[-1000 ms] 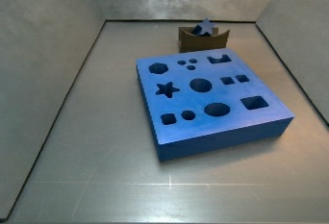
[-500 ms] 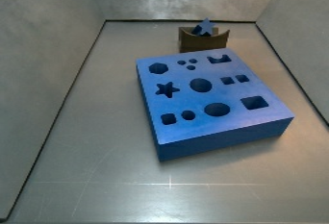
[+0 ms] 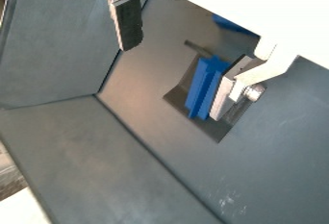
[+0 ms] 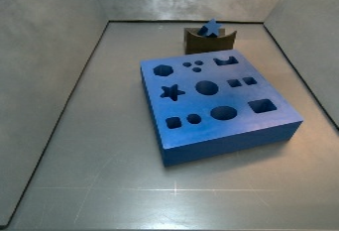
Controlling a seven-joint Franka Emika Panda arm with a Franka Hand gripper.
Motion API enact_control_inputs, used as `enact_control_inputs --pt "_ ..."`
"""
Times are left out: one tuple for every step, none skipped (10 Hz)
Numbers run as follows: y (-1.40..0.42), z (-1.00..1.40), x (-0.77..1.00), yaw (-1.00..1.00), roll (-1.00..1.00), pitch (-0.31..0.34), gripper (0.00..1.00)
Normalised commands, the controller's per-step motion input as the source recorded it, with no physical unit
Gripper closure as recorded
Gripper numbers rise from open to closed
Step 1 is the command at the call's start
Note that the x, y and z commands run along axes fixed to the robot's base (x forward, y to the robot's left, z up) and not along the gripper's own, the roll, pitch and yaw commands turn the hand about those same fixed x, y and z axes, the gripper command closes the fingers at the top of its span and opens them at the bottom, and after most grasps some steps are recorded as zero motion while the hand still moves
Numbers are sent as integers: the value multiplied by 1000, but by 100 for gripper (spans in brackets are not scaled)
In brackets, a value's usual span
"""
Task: Pick up the star object. Move up. Place the star object on the fixture. Regrasp the star object. Move to above the board. Insert the star object.
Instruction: Regrasp the star object.
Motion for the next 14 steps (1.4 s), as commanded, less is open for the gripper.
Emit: enact_control_inputs --pt "-48 -22 100 178 341 123 0" --pt "-32 -9 90 194 211 83 0" --pt "72 -1000 33 223 138 64 0" --pt "69 -1000 37 217 124 32 0" --pt "66 -1000 46 205 121 4 0" --pt "57 -1000 61 176 105 -49 0" --pt "55 -1000 68 154 95 -81 0" --pt "52 -1000 74 126 85 -106 0" --pt "46 -1000 84 80 78 -126 0" --pt "39 -1000 94 47 75 -130 0" --pt "37 -1000 99 18 75 -124 0" --pt "29 -1000 106 -13 70 -107 0" --pt "28 -1000 110 -30 72 -87 0" --pt "23 -944 109 -36 68 -78 0"
